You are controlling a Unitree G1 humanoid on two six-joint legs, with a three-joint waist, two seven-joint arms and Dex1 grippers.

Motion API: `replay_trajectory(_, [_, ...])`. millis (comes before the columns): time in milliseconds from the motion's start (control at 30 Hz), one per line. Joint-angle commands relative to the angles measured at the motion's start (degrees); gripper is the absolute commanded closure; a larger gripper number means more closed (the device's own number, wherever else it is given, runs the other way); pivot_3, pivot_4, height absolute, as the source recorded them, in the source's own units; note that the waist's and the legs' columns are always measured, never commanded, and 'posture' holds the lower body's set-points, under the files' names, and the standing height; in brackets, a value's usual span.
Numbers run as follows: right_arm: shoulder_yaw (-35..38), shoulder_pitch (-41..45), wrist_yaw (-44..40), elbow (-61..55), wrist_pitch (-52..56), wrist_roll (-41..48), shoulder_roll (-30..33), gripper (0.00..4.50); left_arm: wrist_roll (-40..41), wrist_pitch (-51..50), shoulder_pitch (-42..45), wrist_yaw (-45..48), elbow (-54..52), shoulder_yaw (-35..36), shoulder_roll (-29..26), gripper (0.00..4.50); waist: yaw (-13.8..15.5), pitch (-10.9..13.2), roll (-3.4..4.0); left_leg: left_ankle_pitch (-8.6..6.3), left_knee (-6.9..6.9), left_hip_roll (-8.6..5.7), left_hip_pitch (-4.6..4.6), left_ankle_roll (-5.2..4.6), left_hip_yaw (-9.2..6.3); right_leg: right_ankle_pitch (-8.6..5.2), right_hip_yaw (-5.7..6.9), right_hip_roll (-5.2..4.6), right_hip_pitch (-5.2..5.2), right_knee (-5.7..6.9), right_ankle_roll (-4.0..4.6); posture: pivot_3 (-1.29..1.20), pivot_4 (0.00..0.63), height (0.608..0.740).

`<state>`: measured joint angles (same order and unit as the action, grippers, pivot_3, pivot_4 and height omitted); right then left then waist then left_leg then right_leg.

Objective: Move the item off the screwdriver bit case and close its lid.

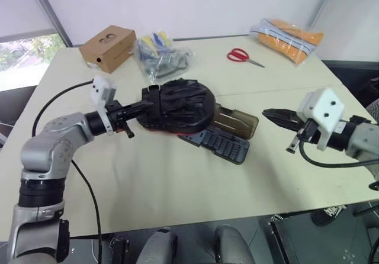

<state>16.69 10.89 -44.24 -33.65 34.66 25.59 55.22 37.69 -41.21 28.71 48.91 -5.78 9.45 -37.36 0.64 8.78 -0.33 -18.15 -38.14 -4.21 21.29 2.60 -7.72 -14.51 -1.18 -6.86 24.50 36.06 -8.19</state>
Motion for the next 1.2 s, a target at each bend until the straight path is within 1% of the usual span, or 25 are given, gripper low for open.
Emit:
replay_trajectory(33, [1.4,1.1,0.5,-1.6,0.0,0.5,0.3,4.48,-0.5,1.2,2.8,1.5,-0.3,-0.7,-0.8,4.25,0.1,0.0,0.00,0.00,-0.01,0.00,0.01,0.00,0.01,0.00,0.00,0.00,0.00,0.00,0.00,0.00,0.150,0.740])
replay_trajectory(100, [1.3,1.3,0.5,-1.6,0.0,0.5,0.3,4.50,-1.0,1.8,4.6,2.4,1.2,-1.1,-1.0,3.75,0.0,0.0,0.00,0.00,-0.01,-0.01,0.01,0.00,0.02,0.00,0.00,0.00,0.00,0.00,0.00,0.00,0.150,0.740])
replay_trajectory(167, [1.1,1.5,0.6,-1.5,-0.1,0.5,0.2,4.50,-1.9,2.8,6.4,4.1,2.8,-2.2,-1.3,2.67,0.0,0.0,-0.01,0.00,-0.02,-0.01,0.01,0.00,0.03,0.00,0.01,0.00,0.00,0.00,0.00,0.00,0.150,0.740])
replay_trajectory(300, [0.5,2.4,1.1,-1.7,0.2,0.8,-0.2,4.50,-4.8,6.1,9.9,7.3,7.0,-4.7,-1.1,0.82,0.0,0.0,-0.01,0.00,-0.02,-0.02,0.01,0.00,0.06,0.00,0.01,0.00,0.00,0.00,0.00,0.00,0.150,0.740])
replay_trajectory(333, [0.5,2.7,1.3,-1.7,0.4,1.0,-0.3,4.50,-5.6,7.2,11.0,8.4,8.4,-5.7,-0.9,0.18,0.0,0.0,-0.01,0.00,-0.02,-0.02,0.01,0.00,0.05,0.00,0.01,0.00,0.00,0.00,0.00,0.00,0.150,0.740])
replay_trajectory(367, [0.4,3.1,1.5,-1.7,0.5,1.1,-0.5,4.50,-6.5,8.4,12.0,9.5,9.9,-6.7,-0.6,0.08,0.0,0.0,-0.01,0.00,-0.02,-0.02,0.01,0.00,0.05,0.00,0.01,0.00,0.00,0.01,0.00,0.00,0.150,0.740])
replay_trajectory(433, [0.4,4.0,2.2,-1.7,1.1,1.9,-1.1,4.50,-8.0,10.0,14.2,12.2,13.3,-9.0,0.1,0.08,0.0,0.0,-0.02,0.00,-0.02,-0.03,0.02,0.00,0.06,0.00,0.02,0.00,0.00,0.01,0.00,0.00,0.150,0.740])
replay_trajectory(467, [0.4,4.4,2.7,-1.7,1.4,2.2,-1.5,4.50,-9.0,12.0,14.8,14.3,14.9,-10.4,0.6,0.08,0.0,0.0,-0.03,0.00,-0.03,-0.03,0.02,0.00,0.06,0.00,0.02,0.00,0.00,0.01,0.00,0.00,0.150,0.740])
replay_trajectory(600, [-0.1,6.3,4.6,-2.8,3.4,3.9,-3.4,4.50,-14.7,19.5,18.3,17.8,23.5,-14.9,4.1,0.08,0.0,0.0,-0.03,0.01,-0.06,-0.04,0.05,0.01,0.05,0.00,0.03,0.00,0.01,0.01,-0.01,0.00,0.150,0.740])
replay_trajectory(667, [-0.2,7.4,6.0,-3.7,5.3,5.8,-4.6,4.50,-17.2,22.9,19.8,19.3,27.4,-16.5,5.4,0.08,0.0,0.0,-0.06,0.01,-0.07,-0.05,0.06,0.01,0.05,0.00,0.04,0.00,0.01,0.01,-0.01,0.00,0.150,0.740])
replay_trajectory(733, [-0.2,8.5,7.6,-5.2,8.0,8.7,-6.1,4.50,-20.8,28.2,21.4,20.4,33.5,-18.6,6.8,0.08,0.0,0.0,-0.09,0.01,-0.07,-0.04,0.06,0.01,0.04,0.01,0.05,0.00,0.01,0.02,-0.01,0.00,0.150,0.740])
replay_trajectory(933, [0.1,9.3,10.3,-8.7,13.4,14.8,-7.6,4.50,-25.4,37.0,24.9,20.9,44.6,-19.0,10.1,0.08,0.0,0.1,-0.12,0.00,-0.08,-0.05,0.08,0.00,0.04,0.01,0.05,0.00,0.04,0.03,-0.02,0.00,0.150,0.740])
replay_trajectory(1067, [-0.7,7.8,11.7,-10.6,14.0,15.0,-7.6,4.50,-27.7,41.3,26.3,19.4,51.1,-18.7,11.9,0.08,0.1,0.1,-0.13,0.00,-0.13,-0.07,0.08,-0.01,0.04,0.02,0.06,-0.01,0.03,0.07,-0.03,0.00,0.150,0.740])
replay_trajectory(1100, [-0.8,7.7,11.9,-10.8,14.0,15.1,-7.7,4.50,-28.4,42.6,26.5,18.7,52.8,-18.7,12.2,0.32,0.1,0.1,-0.13,0.00,-0.14,-0.07,0.08,-0.01,0.03,0.02,0.07,-0.01,0.01,0.07,-0.03,0.00,0.150,0.740])
replay_trajectory(1167, [-0.8,7.6,12.5,-11.1,14.0,15.3,-7.8,4.50,-29.1,44.2,26.7,17.7,55.1,-18.3,12.8,0.96,0.0,0.1,-0.13,0.00,-0.14,-0.07,0.06,-0.01,0.04,0.02,0.06,-0.01,0.01,0.08,-0.04,0.00,0.150,0.740])
replay_trajectory(1200, [-0.8,7.6,12.7,-11.1,14.0,15.4,-7.8,4.50,-29.3,44.8,26.9,17.4,55.9,-18.1,13.0,1.50,0.0,0.1,-0.13,0.00,-0.14,-0.07,0.05,-0.01,0.04,0.02,0.06,-0.01,0.01,0.09,-0.04,0.00,0.150,0.740])
